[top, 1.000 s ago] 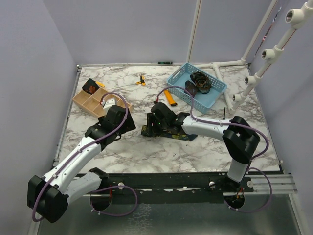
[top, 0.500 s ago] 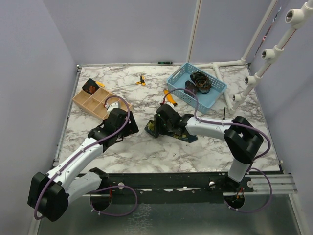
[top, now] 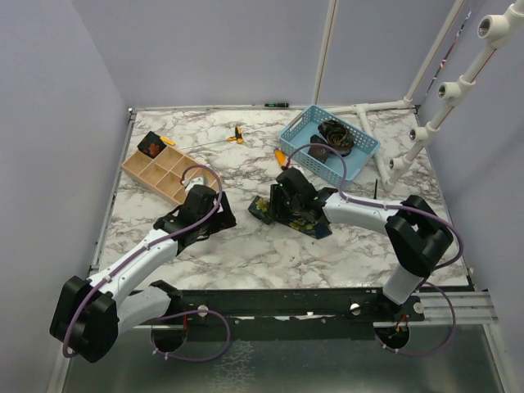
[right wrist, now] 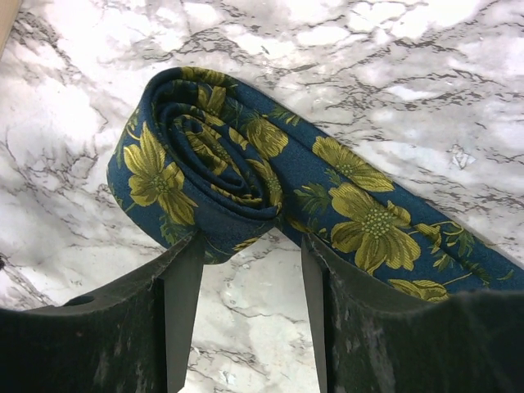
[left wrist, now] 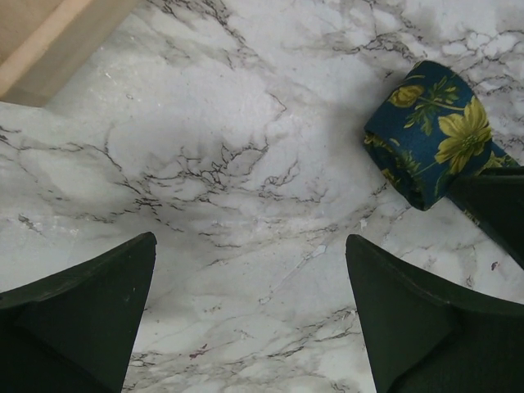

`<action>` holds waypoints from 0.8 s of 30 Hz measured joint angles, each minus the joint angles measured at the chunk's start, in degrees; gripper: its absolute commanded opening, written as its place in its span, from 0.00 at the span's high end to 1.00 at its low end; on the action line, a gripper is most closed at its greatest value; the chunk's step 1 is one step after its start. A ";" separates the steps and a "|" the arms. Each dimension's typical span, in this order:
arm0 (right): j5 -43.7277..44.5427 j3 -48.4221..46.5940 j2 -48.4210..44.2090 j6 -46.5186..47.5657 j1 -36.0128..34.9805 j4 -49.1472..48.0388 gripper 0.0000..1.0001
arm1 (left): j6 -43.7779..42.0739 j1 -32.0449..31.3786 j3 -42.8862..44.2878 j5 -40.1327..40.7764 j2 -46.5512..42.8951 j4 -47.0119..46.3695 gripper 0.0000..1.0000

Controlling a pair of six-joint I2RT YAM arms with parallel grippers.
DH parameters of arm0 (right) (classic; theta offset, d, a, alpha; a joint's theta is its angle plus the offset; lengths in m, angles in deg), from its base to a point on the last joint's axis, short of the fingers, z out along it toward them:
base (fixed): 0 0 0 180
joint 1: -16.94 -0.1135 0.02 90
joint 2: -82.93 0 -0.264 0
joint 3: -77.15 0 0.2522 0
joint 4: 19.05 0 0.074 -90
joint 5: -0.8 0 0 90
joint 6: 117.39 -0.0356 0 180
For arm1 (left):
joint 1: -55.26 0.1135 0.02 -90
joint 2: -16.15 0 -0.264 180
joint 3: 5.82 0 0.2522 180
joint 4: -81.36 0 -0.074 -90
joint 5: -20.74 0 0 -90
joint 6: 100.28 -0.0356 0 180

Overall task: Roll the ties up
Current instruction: Roll the tie at the center of the board.

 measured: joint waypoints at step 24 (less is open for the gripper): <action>-2.34 -14.40 4.42 2.89 7.58 3.87 0.64 | 9.66 -5.77 -9.03 -6.95 10.73 -18.84 0.81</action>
